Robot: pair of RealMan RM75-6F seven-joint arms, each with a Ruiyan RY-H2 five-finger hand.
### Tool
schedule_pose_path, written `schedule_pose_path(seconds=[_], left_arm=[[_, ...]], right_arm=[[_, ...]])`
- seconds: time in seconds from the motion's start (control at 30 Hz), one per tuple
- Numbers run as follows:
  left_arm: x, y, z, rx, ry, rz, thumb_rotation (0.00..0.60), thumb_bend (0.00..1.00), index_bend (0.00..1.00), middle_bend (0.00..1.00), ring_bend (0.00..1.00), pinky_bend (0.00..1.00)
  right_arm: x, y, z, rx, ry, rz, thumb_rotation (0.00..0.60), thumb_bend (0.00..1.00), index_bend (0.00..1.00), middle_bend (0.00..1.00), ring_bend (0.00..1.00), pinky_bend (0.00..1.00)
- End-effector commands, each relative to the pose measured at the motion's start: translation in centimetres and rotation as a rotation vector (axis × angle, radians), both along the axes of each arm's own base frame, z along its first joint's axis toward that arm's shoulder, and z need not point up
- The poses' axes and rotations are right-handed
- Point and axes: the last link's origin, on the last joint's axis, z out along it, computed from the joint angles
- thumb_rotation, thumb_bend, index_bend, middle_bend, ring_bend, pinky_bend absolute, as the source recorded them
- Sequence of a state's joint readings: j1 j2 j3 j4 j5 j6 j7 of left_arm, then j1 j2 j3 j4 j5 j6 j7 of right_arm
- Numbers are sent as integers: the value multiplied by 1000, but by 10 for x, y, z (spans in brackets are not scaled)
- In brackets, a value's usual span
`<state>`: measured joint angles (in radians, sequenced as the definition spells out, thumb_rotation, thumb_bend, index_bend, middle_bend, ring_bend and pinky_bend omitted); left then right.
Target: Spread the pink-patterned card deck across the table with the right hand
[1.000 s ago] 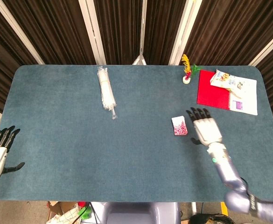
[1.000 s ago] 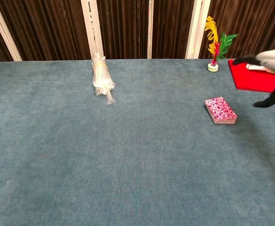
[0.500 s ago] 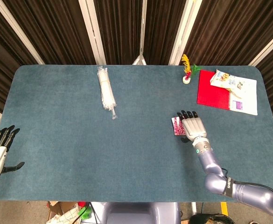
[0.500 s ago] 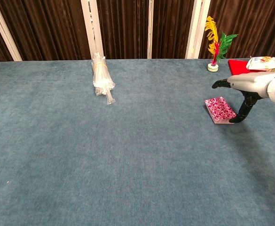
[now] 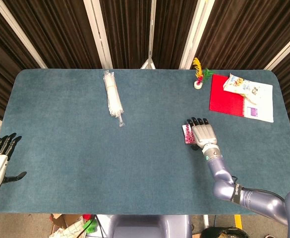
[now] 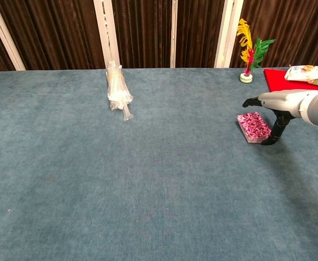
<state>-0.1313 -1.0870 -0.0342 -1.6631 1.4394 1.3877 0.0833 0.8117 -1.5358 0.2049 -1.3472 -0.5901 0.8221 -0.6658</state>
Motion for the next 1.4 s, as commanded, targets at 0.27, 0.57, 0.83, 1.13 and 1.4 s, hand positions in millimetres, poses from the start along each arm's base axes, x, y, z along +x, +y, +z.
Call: schedule_pose_path(seconds=[0.27,0.57,0.83,1.13,1.4], left_arm=[[0,0,-1,-8,-2,6,600,0,0,0,0,0],[0,0,-1,-12,-6,7,600,0,0,0,0,0],[0,-1,-1,-15,-10,9,600,0,0,0,0,0],[0,-1,-1,-15,-10,9,600,0,0,0,0,0],[1,-1,-2,-15,-12,6,600,0,0,0,0,0]], right_arm=[[1,-6,-8,-7,-10,0,600,261,61,55,0,0],[1,-12,-12,-10,1,-3,600,261,196,118,20,0],[-2,-13,-12,-9,9,-18,600,261,387,322,117,5],[-1,-12,-9,-21,-2,-6,600,262,487,442,202,27],[15,-9,2,-39,-34,46,600,262,491,449,203,27]])
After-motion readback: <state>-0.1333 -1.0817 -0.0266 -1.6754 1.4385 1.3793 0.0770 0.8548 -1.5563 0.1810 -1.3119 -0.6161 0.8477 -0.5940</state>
